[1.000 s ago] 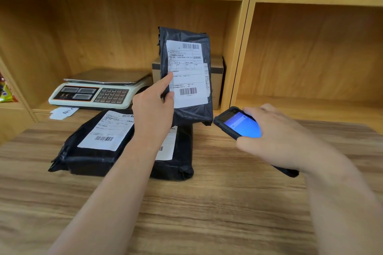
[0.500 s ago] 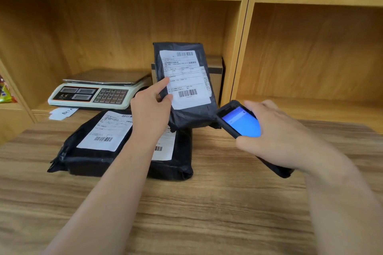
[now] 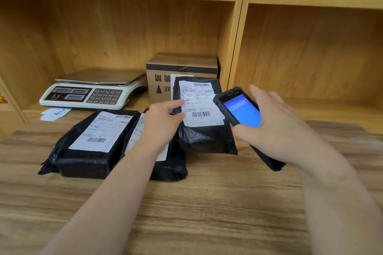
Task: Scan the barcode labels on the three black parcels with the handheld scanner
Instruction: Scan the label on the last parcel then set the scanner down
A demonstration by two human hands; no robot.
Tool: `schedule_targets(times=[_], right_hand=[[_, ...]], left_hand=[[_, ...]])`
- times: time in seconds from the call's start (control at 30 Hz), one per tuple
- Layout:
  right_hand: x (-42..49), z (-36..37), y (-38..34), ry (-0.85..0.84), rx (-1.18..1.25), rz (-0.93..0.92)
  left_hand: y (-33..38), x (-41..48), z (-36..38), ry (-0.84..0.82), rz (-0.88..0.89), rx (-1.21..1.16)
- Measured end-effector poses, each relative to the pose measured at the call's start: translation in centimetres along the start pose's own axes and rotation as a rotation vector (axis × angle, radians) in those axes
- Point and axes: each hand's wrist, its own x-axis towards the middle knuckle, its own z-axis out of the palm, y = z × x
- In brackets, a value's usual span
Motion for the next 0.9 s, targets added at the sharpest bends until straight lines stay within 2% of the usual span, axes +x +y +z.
schedule_targets(times=[0.27, 0.6, 0.9], right_hand=[[0.0, -0.2, 0.2, -0.04, 0.022, -0.01], [0.0, -0.4, 0.4, -0.057, 0.026, -0.005], [0.0, -0.4, 0.3, -0.066, 0.018, 0.001]], left_hand=[[-0.5, -0.8, 1.6, -0.099, 0.014, 0.186], [-1.4, -1.3, 2.6, -0.27, -0.054, 0.224], [-1.3, -1.9, 3.2, -0.33, -0.055, 0.258]])
